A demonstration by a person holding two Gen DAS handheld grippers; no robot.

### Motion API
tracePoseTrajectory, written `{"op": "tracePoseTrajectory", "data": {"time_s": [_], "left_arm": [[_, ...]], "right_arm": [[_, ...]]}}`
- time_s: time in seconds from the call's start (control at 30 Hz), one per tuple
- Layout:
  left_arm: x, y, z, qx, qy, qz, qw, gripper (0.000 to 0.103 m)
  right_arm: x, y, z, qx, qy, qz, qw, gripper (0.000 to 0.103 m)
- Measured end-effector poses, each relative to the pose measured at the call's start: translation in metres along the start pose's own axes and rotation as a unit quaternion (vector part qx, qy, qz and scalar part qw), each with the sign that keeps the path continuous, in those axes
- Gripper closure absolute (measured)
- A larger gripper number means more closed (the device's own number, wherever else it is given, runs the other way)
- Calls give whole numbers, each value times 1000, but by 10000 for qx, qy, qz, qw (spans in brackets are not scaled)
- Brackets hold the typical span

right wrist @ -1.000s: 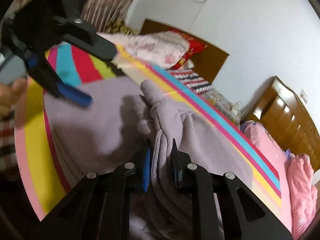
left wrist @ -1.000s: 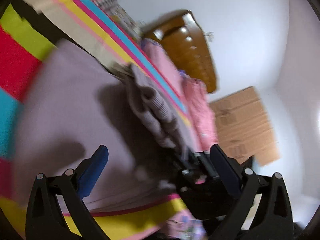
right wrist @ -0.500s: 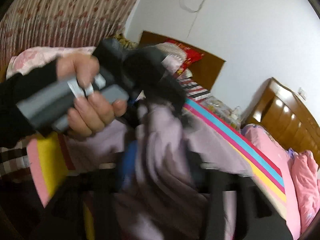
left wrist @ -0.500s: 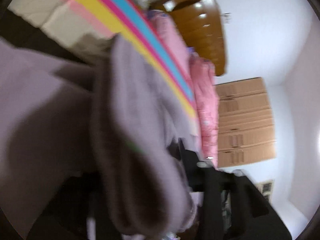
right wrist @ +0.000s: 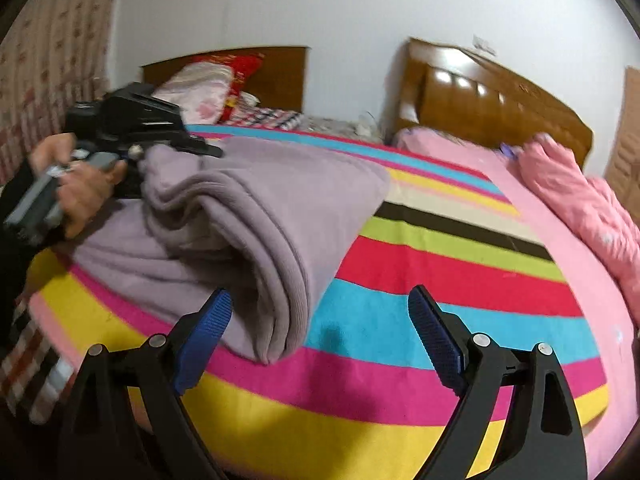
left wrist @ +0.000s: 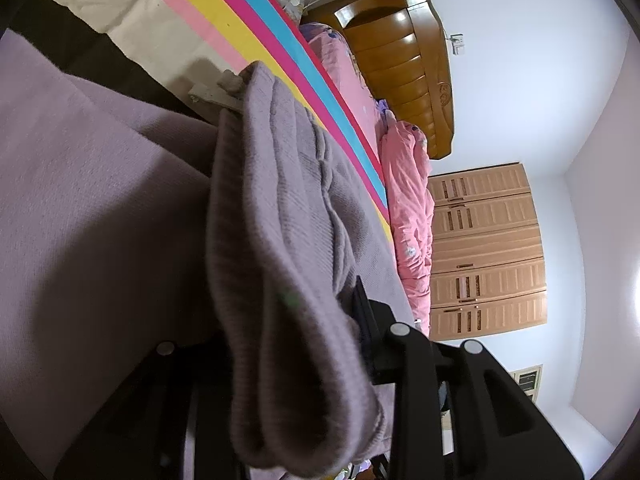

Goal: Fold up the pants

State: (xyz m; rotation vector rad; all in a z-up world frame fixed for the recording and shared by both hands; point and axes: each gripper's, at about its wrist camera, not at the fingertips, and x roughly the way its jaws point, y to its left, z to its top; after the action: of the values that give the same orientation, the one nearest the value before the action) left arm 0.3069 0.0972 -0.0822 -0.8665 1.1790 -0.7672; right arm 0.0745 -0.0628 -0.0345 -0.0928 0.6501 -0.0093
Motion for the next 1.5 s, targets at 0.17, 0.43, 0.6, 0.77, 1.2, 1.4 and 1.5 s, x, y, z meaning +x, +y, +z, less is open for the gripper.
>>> {"op": "tracePoseTrajectory", "data": {"time_s": [0.17, 0.43, 0.6, 0.77, 1.2, 1.4, 1.5], "left_arm": [[-12, -29, -4, 402, -210, 306, 9985, 79], [-151, -95, -59, 1775, -1547, 518, 9705, 83], [-161, 49, -88, 451, -1618, 1064, 9800, 79], [-163, 58, -93, 684, -1954, 635, 9763, 75], [-216, -28, -121, 1778, -2999, 2473, 9040, 11], [-161, -79, -128, 2997, -2519, 2502, 8855, 11], [-111, -77, -142, 3388, -2075, 3200, 8601, 11]], "right_arm": [[31, 12, -5, -323, 360, -546, 9973, 18], [22, 2, -7, -125, 328, -462, 9983, 15], [25, 15, -13, -337, 255, -286, 9987, 14], [26, 11, -11, -251, 349, -220, 9988, 13], [-23, -7, -9, -128, 63, 1278, 9917, 20], [-8, 6, 39, 382, -512, 1694, 9835, 30], [7, 35, 48, -27, -417, 1742, 9838, 31]]}}
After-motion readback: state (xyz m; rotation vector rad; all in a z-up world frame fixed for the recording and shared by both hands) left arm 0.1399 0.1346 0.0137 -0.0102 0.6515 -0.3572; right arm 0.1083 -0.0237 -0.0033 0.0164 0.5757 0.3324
